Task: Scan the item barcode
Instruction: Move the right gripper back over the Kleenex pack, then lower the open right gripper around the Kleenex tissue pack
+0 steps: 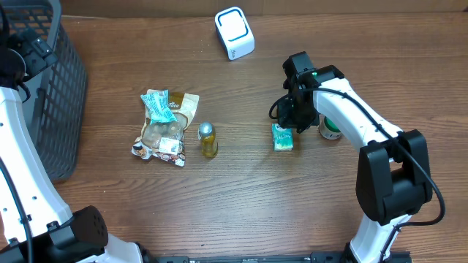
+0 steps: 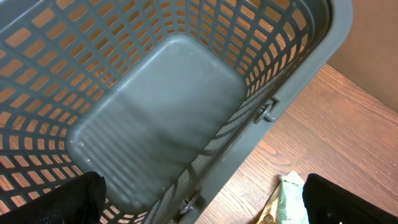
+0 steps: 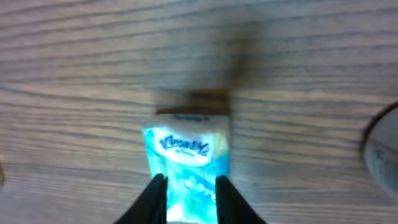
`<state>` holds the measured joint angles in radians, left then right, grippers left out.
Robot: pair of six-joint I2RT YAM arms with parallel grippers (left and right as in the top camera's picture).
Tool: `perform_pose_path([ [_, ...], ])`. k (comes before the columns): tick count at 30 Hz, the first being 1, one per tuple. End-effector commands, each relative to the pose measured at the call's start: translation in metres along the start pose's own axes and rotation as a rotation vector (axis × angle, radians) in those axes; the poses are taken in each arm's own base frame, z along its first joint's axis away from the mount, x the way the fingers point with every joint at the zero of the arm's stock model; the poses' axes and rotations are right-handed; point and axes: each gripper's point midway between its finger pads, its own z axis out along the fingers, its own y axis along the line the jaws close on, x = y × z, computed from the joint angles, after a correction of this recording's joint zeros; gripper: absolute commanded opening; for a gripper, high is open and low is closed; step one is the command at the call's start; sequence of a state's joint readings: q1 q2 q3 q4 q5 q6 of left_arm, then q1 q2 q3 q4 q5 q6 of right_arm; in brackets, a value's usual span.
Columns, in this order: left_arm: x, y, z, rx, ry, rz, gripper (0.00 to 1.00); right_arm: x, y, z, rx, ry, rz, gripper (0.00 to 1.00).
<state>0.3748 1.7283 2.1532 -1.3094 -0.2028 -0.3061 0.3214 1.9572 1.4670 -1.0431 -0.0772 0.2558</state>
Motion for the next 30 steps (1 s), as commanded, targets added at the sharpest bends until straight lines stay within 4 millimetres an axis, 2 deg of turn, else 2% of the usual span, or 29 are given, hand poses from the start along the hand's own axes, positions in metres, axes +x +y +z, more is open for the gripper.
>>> perform_pose_path([
  [1,-0.003,0.001,0.0,-0.002,-0.008,0.014,1.0,0.004,-0.01,0.003,0.041,0.0,0.002,0.21],
  [5,-0.003,0.001,0.0,-0.002,-0.008,0.014,1.0,0.018,-0.016,0.019,0.051,0.033,0.008,0.28],
  [8,-0.003,0.001,0.0,-0.002,-0.008,0.014,1.0,0.029,-0.017,0.028,0.041,0.061,0.014,0.29],
  [12,-0.003,0.001,0.0,-0.002,-0.008,0.014,0.99,0.038,-0.005,0.034,-0.041,0.095,0.017,0.29],
  [19,-0.003,0.001,0.0,-0.002,-0.008,0.014,1.0,0.029,0.029,0.031,-0.23,0.076,0.006,0.28],
  [30,-0.003,0.001,0.0,-0.002,-0.008,0.014,1.0,0.014,0.031,0.027,-0.229,0.019,-0.005,0.28],
])
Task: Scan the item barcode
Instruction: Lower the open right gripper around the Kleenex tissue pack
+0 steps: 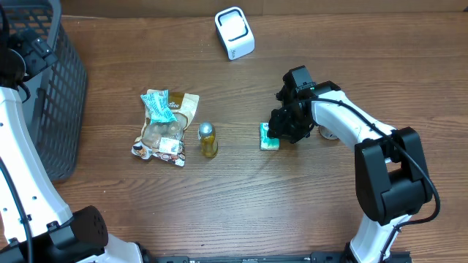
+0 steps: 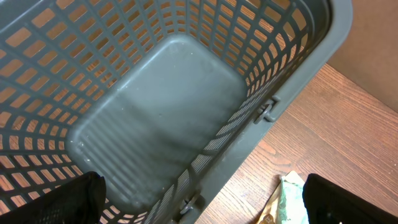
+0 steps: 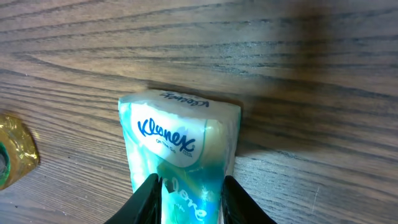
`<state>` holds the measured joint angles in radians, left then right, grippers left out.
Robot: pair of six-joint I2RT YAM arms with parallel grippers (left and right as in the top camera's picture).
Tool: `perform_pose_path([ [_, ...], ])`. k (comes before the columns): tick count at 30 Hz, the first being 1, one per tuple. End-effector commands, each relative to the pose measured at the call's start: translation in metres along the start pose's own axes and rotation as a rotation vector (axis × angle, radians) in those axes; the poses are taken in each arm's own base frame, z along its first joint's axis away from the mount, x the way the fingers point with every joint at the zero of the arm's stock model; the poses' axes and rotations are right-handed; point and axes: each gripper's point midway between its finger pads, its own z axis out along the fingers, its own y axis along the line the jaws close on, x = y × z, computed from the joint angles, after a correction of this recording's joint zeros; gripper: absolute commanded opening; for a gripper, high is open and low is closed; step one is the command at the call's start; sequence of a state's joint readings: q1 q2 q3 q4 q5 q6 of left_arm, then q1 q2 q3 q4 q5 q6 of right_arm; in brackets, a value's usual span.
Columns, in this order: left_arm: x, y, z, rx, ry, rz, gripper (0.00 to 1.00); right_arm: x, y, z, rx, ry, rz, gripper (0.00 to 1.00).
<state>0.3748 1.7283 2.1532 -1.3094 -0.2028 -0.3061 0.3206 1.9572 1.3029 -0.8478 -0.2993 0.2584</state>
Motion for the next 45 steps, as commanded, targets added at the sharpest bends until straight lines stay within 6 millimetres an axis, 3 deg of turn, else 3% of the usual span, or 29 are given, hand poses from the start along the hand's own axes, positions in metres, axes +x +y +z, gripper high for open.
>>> perform_pose_path([
  [1,-0.003,0.001,0.0,-0.002,-0.008,0.014,1.0,-0.006,0.004,-0.006,-0.01,-0.025,-0.006,0.28],
  [17,-0.003,0.001,0.0,-0.002,-0.008,0.014,1.0,-0.011,0.009,-0.006,-0.019,-0.046,-0.024,0.29],
  [23,-0.003,0.001,0.0,-0.002,-0.008,0.014,1.0,-0.011,0.029,-0.004,-0.093,-0.049,-0.104,0.29],
  [34,-0.003,0.001,0.0,-0.002,-0.008,0.014,1.0,-0.008,0.042,0.0,-0.098,-0.054,-0.176,0.29],
  [45,-0.003,0.001,0.0,-0.002,-0.008,0.014,1.0,-0.013,0.041,-0.001,-0.076,-0.076,-0.21,0.35],
])
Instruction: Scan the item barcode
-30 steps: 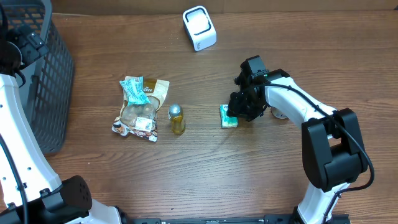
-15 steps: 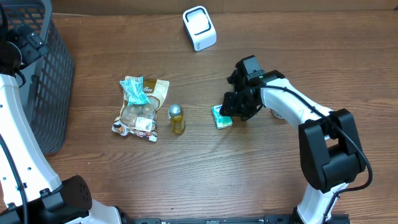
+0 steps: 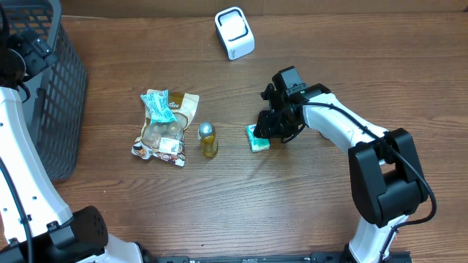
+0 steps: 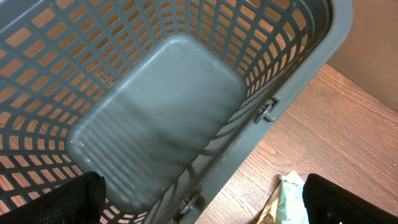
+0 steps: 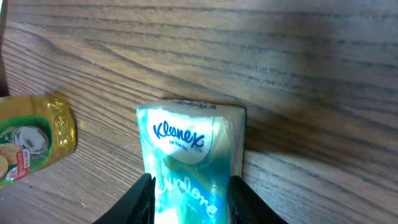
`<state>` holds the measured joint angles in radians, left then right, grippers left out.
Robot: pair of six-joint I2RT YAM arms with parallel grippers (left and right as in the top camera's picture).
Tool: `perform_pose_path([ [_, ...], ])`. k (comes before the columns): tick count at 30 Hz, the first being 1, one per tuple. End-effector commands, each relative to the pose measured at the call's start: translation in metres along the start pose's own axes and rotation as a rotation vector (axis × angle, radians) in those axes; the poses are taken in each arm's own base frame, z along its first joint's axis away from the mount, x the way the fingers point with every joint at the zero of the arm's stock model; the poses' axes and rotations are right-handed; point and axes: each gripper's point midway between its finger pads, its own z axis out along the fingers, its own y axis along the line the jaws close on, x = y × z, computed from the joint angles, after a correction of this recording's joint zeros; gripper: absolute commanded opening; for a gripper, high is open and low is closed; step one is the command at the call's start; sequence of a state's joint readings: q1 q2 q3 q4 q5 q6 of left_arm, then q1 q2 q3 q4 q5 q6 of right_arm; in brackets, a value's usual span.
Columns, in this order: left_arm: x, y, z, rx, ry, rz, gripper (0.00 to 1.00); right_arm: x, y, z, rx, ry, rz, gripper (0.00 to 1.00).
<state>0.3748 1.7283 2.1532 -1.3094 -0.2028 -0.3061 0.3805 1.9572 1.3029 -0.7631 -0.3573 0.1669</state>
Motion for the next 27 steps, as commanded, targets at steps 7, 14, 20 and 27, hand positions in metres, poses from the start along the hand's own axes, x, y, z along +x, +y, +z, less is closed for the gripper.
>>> perform_pose_path([
  [7,-0.003,0.001,0.0,-0.002,-0.008,0.014,0.99,-0.023,0.003,-0.008,0.021,-0.091,-0.054,0.42],
  [14,-0.003,0.001,0.0,-0.002,-0.008,0.014,1.0,-0.04,0.01,-0.016,0.009,-0.142,-0.074,0.36],
  [20,-0.003,0.001,0.0,-0.002,-0.008,0.014,0.99,-0.061,0.036,-0.045,0.017,-0.176,-0.11,0.36],
  [27,-0.003,0.001,0.0,-0.002,-0.008,0.014,0.99,-0.035,0.05,-0.038,0.169,-0.11,-0.169,0.35],
])
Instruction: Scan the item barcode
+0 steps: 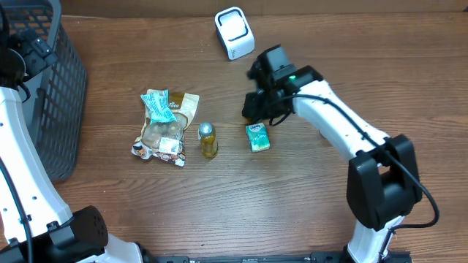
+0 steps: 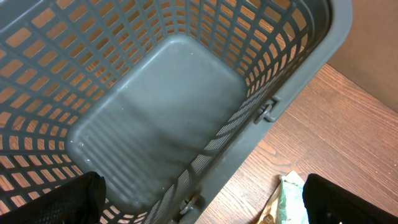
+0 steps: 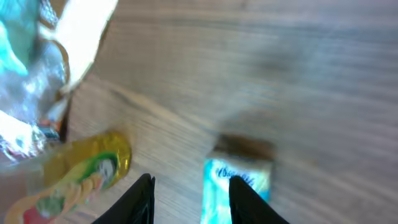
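A teal Kleenex tissue pack (image 1: 257, 137) lies flat on the wood table (image 1: 241, 212), just right of a gold bottle (image 1: 208, 139). My right gripper (image 1: 254, 111) hangs open just behind the pack, holding nothing. In the blurred right wrist view the pack (image 3: 236, 180) shows below, partly behind one of the spread fingers (image 3: 244, 200), with the bottle (image 3: 87, 171) to the left. The white scanner (image 1: 234, 33) stands at the back of the table. My left gripper (image 2: 199, 208) stays open over the grey basket (image 2: 161, 118).
Two snack bags (image 1: 164, 128) lie left of the bottle. The grey mesh basket (image 1: 47, 88) fills the far left edge. A corner of a snack bag (image 2: 291, 199) peeks in beside the basket.
My right gripper has let the tissue pack go and now sits higher and farther back, toward the scanner. The pack lies where it was beside the bottle. The left arm is unchanged.
My right gripper's fingers straddled the tissue pack right of centre, next to a can. At each later moment the pack sat farther left, ending beside the gold bottle with the fingers wider. Now the gripper is off it. The left gripper stayed over the basket.
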`<state>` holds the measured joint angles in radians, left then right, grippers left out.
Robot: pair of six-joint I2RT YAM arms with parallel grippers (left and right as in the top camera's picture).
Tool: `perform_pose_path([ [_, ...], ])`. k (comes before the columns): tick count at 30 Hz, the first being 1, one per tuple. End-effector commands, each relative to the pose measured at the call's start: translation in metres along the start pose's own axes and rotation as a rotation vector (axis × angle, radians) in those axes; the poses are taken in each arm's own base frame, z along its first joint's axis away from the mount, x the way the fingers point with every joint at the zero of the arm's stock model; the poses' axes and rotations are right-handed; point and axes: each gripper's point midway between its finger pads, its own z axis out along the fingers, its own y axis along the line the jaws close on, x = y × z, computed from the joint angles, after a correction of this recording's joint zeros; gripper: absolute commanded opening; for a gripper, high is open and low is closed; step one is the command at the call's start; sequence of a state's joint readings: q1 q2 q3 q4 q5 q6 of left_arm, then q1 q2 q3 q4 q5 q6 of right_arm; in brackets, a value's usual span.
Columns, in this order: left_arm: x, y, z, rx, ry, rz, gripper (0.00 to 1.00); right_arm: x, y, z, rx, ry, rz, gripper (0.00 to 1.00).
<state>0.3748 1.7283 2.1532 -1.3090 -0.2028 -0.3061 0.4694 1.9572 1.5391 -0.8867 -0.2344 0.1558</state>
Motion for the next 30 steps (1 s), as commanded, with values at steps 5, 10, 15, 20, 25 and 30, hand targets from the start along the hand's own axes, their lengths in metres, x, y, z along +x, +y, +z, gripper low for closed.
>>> perform_pose_path([
  [5,-0.003,0.001,0.0,-0.002,-0.008,0.014,0.99,0.019,-0.002,0.005,0.315,-0.017,-0.054,0.31],
  [10,-0.003,0.001,0.0,-0.002,-0.008,0.014,1.0,0.034,-0.001,0.017,0.437,-0.017,-0.135,0.32],
  [15,-0.003,0.001,0.0,-0.002,-0.008,0.014,1.0,0.041,-0.004,0.032,0.468,0.004,-0.153,0.32],
  [20,-0.003,0.001,0.0,-0.002,-0.008,0.014,1.0,0.052,-0.011,0.05,0.486,0.059,-0.135,0.32],
  [25,-0.003,0.001,0.0,-0.002,-0.008,0.014,1.0,0.058,-0.016,0.061,0.498,0.089,-0.137,0.32],
  [30,-0.003,0.001,0.0,-0.002,-0.008,0.014,0.99,0.06,-0.018,0.062,0.504,0.098,-0.138,0.28],
])
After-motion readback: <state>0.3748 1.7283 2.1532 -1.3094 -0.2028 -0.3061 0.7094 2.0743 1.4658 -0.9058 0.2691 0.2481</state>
